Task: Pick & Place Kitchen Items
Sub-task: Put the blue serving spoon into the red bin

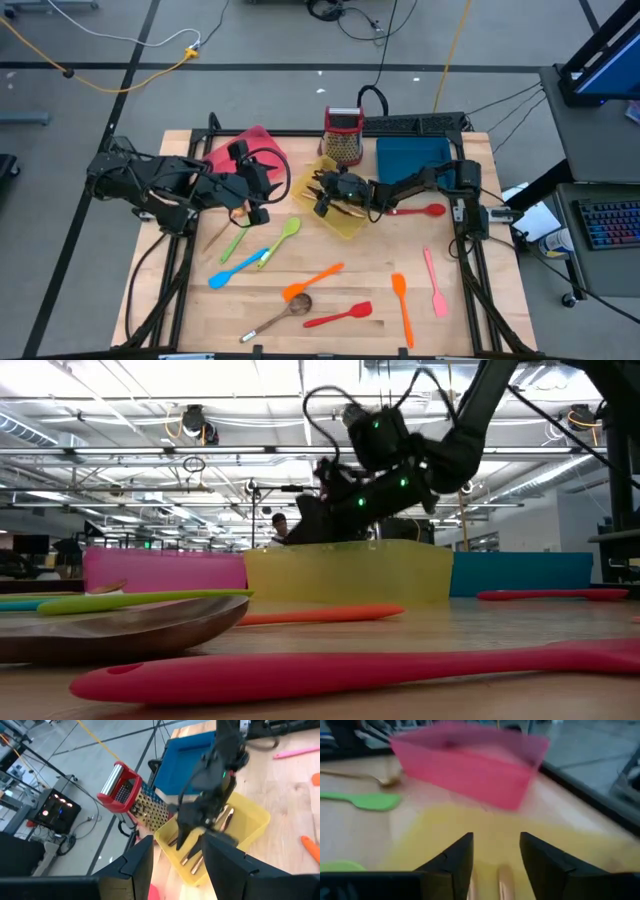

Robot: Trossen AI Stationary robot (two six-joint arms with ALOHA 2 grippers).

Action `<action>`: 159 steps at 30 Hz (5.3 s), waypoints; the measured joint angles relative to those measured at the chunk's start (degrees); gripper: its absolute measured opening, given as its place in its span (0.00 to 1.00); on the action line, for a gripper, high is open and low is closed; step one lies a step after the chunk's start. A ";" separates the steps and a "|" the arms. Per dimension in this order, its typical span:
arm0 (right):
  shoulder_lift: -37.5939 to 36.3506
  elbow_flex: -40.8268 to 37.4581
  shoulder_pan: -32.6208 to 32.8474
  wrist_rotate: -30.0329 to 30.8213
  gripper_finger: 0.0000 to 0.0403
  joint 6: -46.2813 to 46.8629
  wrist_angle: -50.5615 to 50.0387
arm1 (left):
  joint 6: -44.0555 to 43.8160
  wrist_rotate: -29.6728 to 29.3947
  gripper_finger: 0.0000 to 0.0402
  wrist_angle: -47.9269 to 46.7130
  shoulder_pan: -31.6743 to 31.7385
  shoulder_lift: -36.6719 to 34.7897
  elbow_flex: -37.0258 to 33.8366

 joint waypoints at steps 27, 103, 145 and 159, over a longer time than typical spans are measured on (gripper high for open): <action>-16.29 0.00 8.44 -0.13 0.43 -11.22 -12.72 | -38.88 -6.57 0.43 -29.33 -10.21 -0.07 -6.95; -16.55 0.00 12.77 0.00 0.41 -9.16 -19.97 | -48.28 16.14 0.09 50.37 -13.96 0.07 -70.65; -16.55 0.00 12.77 -0.02 0.41 -9.18 -19.05 | -54.27 10.05 0.10 59.89 -20.70 7.21 -70.65; -16.55 0.00 12.77 -0.02 0.41 -9.19 -19.07 | -57.73 7.80 0.22 69.87 -21.09 13.31 -70.62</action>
